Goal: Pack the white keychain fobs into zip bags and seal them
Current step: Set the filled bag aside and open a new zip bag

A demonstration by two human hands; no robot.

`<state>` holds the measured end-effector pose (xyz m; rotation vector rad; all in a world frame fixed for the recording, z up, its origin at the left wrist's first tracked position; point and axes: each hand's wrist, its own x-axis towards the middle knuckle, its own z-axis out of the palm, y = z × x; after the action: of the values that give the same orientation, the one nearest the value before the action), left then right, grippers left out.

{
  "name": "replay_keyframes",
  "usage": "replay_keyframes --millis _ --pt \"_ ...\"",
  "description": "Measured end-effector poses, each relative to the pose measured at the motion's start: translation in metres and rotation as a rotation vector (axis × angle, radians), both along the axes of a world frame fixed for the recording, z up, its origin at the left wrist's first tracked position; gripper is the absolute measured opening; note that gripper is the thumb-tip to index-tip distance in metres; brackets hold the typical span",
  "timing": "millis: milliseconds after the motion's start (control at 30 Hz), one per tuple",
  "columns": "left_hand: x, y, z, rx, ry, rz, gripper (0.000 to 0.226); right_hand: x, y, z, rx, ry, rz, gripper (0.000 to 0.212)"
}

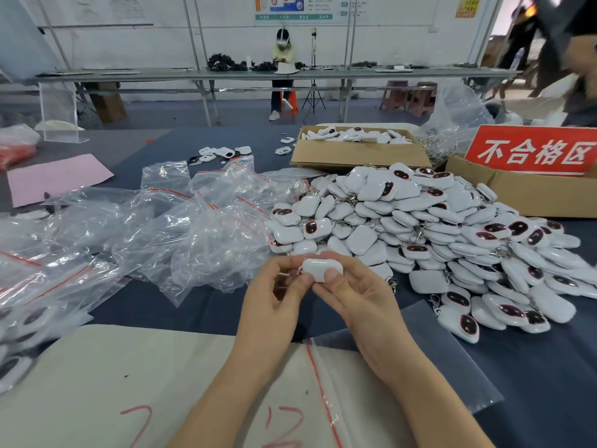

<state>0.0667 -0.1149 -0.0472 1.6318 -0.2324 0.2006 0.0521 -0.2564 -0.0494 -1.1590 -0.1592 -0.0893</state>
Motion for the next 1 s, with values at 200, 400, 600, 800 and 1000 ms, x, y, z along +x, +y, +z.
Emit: replay_keyframes --millis 200,400,600,800,1000 --pt "0.0 0.0 -0.004 0.003 -0.03 -0.007 0.014 0.001 -0.002 -0.003 -0.008 -0.031 -0.023 0.023" --pt "0.003 0.002 -0.001 -0.164 0.036 -0.058 0.011 -0.002 0.001 0.001 0.019 -0.016 0.092 0.034" --pt "0.007 0.003 0.001 -0.216 0.085 -0.042 0.012 -0.005 0.006 0.003 -0.146 -0.063 0.024 0.029" --pt "-0.001 -0.002 0.005 -0.143 -0.004 -0.177 0.029 -0.008 0.006 0.005 -0.309 -0.121 -0.115 0.04" --pt "-0.003 -0.002 0.005 -0.149 -0.052 -0.116 0.024 -0.008 0.006 0.005 -0.28 -0.13 -0.175 0.026"
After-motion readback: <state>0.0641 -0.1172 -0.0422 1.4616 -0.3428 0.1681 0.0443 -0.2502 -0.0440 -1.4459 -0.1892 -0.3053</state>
